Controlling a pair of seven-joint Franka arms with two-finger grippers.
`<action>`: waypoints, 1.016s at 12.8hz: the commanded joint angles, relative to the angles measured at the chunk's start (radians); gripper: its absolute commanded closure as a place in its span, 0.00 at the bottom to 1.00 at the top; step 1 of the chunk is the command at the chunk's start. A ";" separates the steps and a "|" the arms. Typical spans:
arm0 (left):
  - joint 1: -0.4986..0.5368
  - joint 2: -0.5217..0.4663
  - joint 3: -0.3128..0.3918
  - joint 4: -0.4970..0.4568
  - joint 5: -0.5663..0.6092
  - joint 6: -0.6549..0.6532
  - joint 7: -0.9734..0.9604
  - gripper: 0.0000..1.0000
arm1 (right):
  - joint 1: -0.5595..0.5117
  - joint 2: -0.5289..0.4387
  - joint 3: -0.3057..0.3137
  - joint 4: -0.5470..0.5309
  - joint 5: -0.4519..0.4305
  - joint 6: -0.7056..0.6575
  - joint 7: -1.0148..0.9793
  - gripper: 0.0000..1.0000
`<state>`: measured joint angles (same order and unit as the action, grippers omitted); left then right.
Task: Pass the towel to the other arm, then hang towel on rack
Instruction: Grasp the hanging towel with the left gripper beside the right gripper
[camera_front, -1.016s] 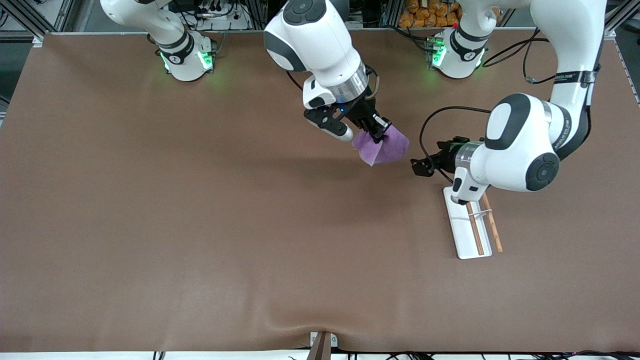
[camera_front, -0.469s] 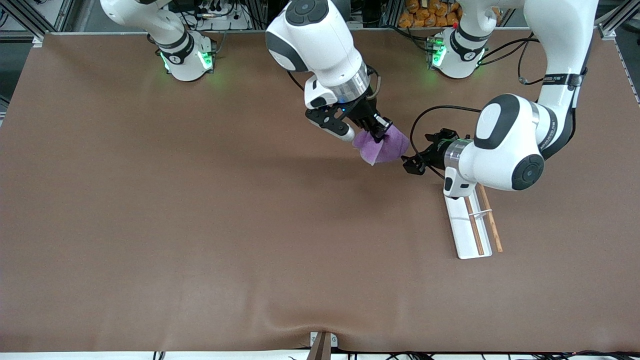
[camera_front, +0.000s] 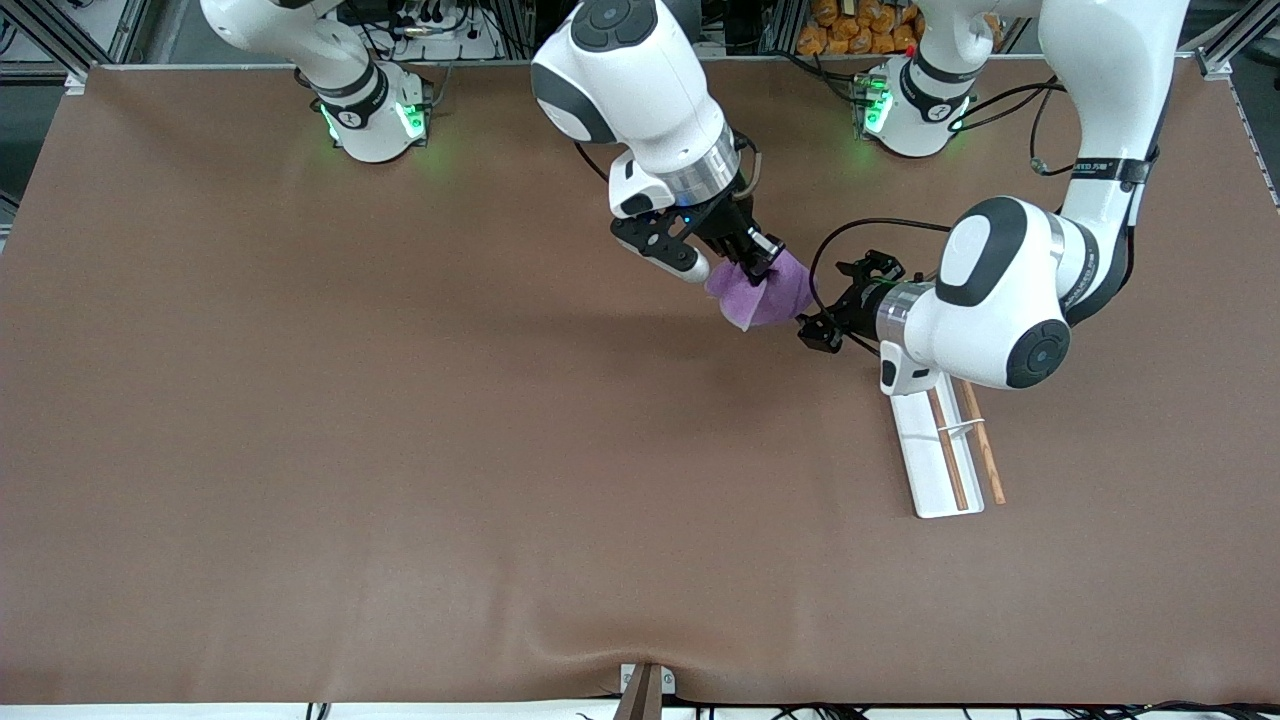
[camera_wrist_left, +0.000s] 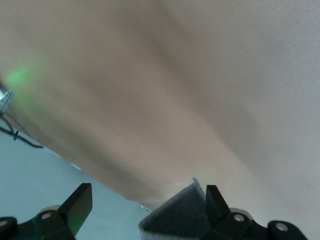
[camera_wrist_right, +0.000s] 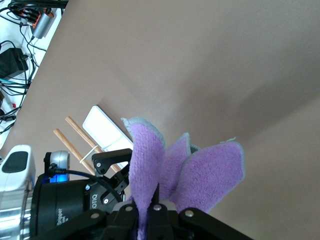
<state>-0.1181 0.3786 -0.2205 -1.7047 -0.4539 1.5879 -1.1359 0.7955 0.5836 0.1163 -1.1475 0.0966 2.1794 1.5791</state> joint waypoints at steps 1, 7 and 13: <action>-0.005 0.002 0.003 0.049 -0.034 -0.074 -0.053 0.00 | 0.013 0.010 -0.014 0.022 0.003 -0.001 0.013 1.00; -0.009 0.000 -0.011 0.072 -0.039 -0.127 -0.094 0.00 | 0.014 0.010 -0.014 0.022 0.003 0.000 0.013 1.00; -0.011 0.005 -0.010 0.079 -0.051 -0.126 -0.099 0.04 | 0.014 0.009 -0.014 0.022 0.003 0.000 0.013 1.00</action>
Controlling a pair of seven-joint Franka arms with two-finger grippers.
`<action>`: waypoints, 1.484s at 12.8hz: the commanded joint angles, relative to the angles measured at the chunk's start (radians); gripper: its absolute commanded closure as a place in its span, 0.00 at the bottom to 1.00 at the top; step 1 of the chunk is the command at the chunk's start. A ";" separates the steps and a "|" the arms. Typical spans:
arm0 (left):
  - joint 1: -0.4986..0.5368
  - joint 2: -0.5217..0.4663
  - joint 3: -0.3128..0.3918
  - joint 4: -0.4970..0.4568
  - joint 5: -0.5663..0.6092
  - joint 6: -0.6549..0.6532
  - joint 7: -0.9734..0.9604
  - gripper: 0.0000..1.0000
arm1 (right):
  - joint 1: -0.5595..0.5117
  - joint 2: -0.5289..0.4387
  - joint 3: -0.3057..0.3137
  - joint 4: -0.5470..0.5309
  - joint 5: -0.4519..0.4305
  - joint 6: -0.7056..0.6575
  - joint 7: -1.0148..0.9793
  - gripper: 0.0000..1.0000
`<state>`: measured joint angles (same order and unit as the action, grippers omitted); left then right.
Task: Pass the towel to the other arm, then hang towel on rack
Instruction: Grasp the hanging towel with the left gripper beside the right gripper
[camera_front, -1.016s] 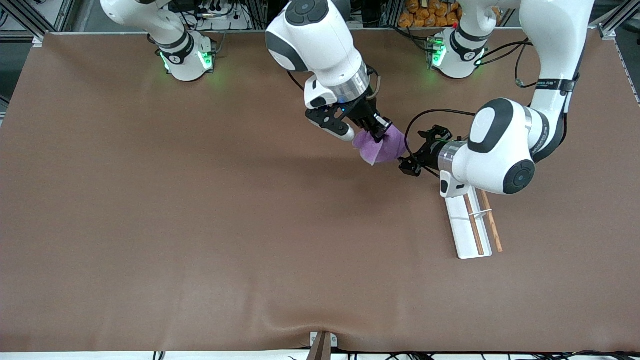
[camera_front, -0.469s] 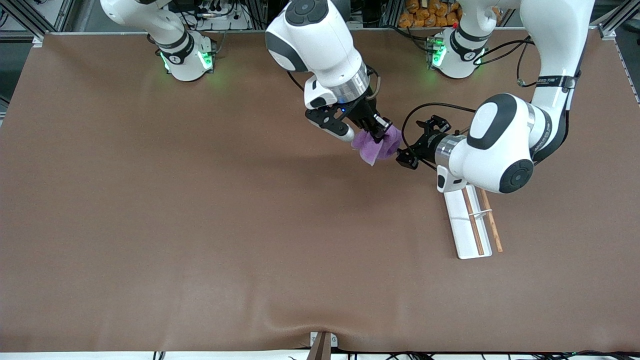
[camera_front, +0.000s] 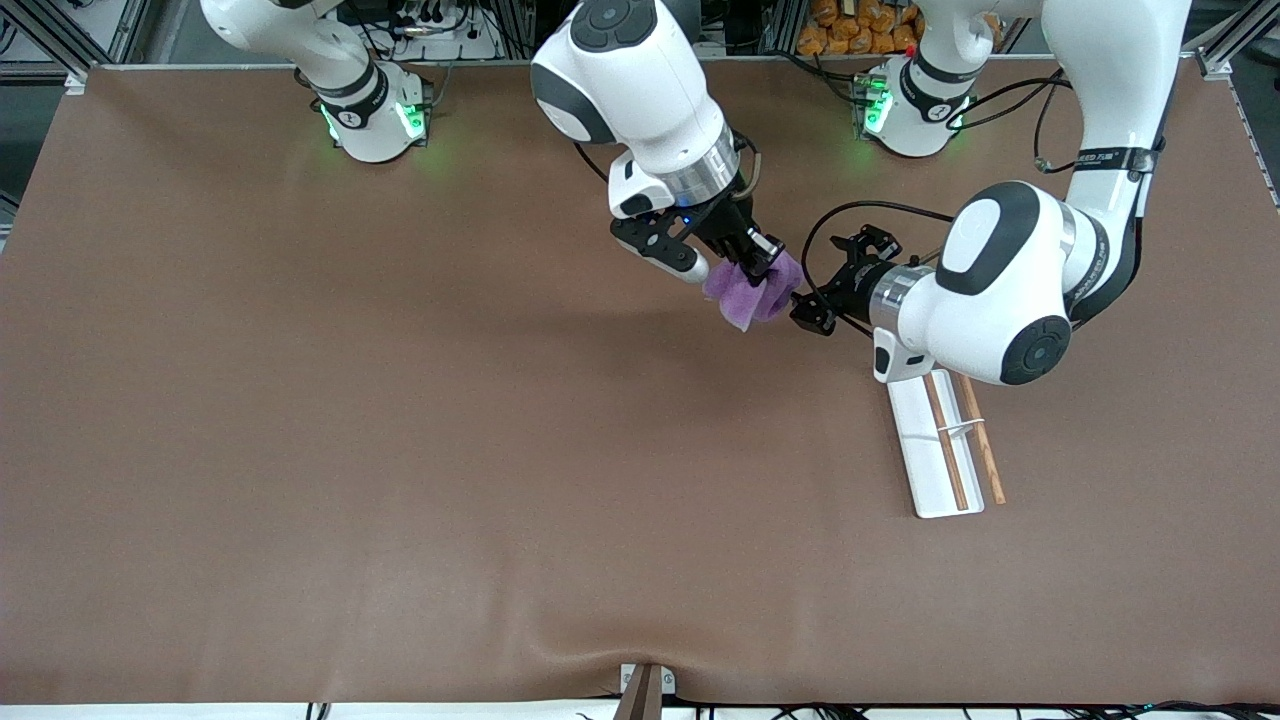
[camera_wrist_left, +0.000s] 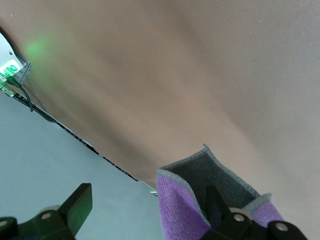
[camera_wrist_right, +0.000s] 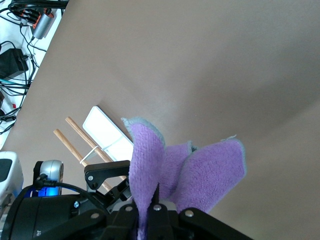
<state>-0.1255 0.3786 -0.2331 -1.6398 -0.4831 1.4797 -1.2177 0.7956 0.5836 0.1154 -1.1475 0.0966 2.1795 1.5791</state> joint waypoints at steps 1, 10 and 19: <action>-0.006 0.005 0.003 0.014 -0.022 -0.018 -0.019 0.15 | 0.014 0.009 -0.013 0.022 0.003 0.000 0.013 1.00; -0.045 0.045 0.003 0.057 -0.019 -0.016 -0.020 0.91 | 0.014 0.010 -0.014 0.022 0.003 0.000 0.013 1.00; -0.029 0.065 0.014 0.117 0.000 -0.013 0.001 1.00 | 0.014 0.010 -0.014 0.022 0.003 0.000 0.013 1.00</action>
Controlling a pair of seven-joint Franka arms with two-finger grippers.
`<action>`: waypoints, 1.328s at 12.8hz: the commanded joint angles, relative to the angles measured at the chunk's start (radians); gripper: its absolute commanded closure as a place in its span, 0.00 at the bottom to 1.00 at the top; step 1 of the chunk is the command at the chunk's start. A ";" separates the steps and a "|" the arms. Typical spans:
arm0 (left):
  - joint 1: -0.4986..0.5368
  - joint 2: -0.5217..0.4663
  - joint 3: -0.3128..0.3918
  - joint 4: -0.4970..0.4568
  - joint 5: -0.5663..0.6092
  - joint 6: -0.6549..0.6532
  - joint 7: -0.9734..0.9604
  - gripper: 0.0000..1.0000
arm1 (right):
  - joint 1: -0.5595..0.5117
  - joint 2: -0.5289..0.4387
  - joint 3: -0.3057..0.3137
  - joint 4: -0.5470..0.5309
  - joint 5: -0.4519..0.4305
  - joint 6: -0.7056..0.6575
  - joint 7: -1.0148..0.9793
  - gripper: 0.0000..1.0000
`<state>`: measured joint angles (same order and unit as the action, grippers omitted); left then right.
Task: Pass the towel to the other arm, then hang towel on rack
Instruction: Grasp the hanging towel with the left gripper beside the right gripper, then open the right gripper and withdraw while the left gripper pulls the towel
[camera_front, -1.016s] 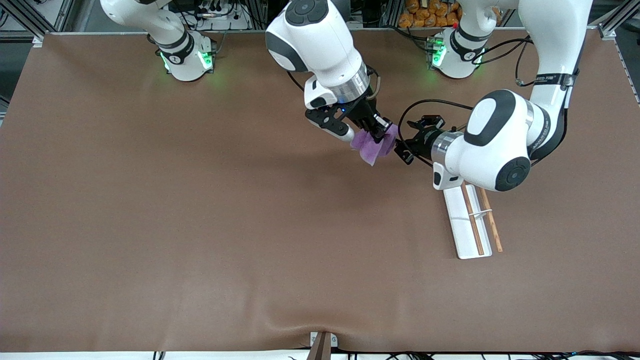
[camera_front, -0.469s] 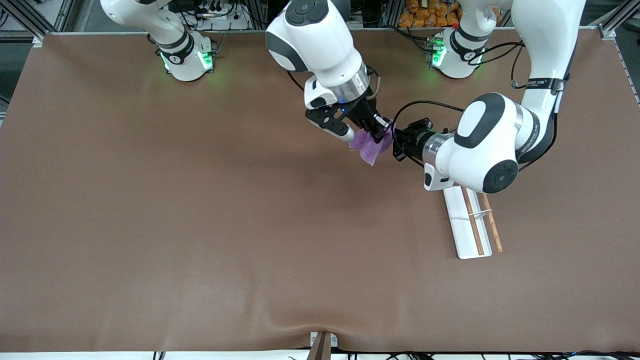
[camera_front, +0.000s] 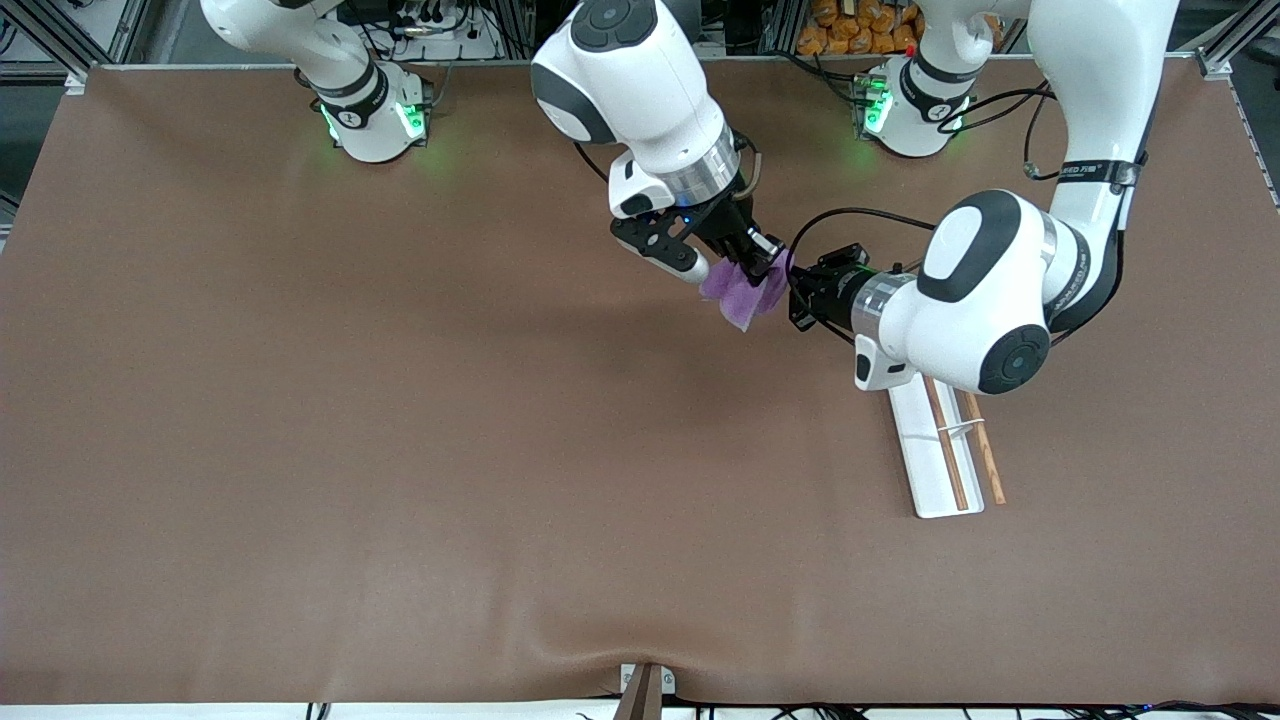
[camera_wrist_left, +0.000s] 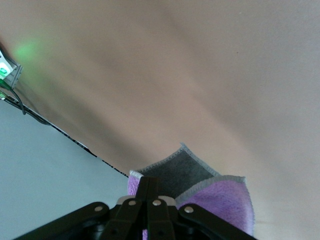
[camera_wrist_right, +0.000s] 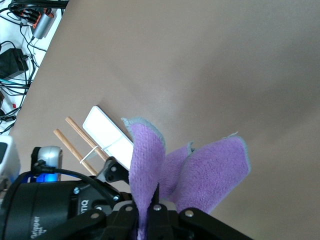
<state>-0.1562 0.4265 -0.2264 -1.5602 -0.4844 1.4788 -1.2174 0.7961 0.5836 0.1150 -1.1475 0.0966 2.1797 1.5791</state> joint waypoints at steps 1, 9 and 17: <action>0.003 0.017 0.010 0.037 0.010 -0.011 0.019 1.00 | 0.015 0.010 -0.012 0.022 0.003 0.000 0.013 1.00; 0.050 0.023 0.010 0.051 0.156 -0.011 0.162 1.00 | 0.015 0.010 -0.014 0.020 0.003 0.000 0.013 1.00; 0.090 -0.006 0.004 0.164 0.210 -0.052 0.202 1.00 | 0.015 0.005 -0.014 0.017 -0.026 -0.005 0.009 0.00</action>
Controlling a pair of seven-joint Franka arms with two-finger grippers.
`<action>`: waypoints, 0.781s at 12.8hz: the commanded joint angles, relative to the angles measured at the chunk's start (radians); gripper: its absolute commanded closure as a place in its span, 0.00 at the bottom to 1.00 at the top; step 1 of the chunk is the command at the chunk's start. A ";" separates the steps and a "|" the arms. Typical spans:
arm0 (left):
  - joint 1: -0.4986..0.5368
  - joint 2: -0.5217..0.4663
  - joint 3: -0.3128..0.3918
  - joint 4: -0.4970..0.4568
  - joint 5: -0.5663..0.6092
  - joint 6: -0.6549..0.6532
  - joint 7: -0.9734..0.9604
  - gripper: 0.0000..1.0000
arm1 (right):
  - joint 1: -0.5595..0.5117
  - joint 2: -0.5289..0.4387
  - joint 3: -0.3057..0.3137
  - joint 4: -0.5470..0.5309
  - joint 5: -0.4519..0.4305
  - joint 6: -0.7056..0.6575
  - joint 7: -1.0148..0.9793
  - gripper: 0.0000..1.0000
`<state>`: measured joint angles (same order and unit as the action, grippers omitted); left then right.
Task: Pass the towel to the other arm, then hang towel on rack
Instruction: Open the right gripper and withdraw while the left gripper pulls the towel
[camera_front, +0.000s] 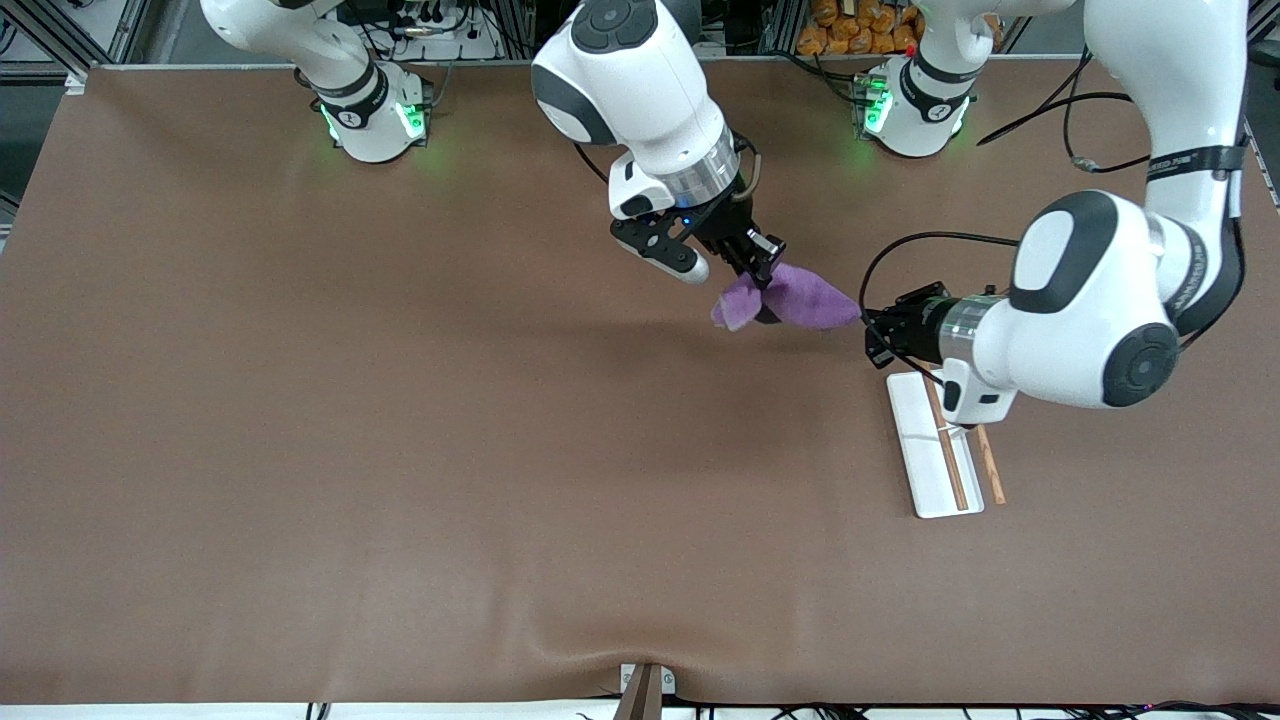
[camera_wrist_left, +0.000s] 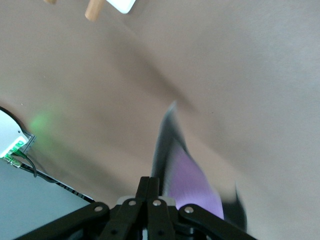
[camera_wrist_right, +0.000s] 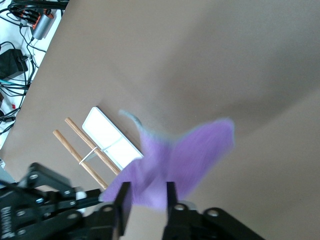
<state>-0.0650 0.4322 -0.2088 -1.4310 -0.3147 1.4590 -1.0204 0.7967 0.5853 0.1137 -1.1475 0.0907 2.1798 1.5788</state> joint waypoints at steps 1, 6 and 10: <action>-0.002 -0.021 -0.015 0.041 0.042 -0.038 0.005 1.00 | 0.013 0.004 -0.012 0.017 -0.022 -0.005 0.009 0.00; -0.006 -0.036 -0.021 0.084 0.042 -0.039 0.033 1.00 | -0.062 -0.007 -0.017 0.006 -0.020 -0.009 -0.022 0.00; -0.007 -0.041 -0.020 0.119 0.048 -0.020 0.097 1.00 | -0.177 -0.024 -0.017 -0.001 -0.020 -0.142 -0.273 0.00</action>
<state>-0.0673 0.4024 -0.2288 -1.3255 -0.2983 1.4381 -0.9645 0.6723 0.5819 0.0814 -1.1427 0.0791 2.0915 1.3947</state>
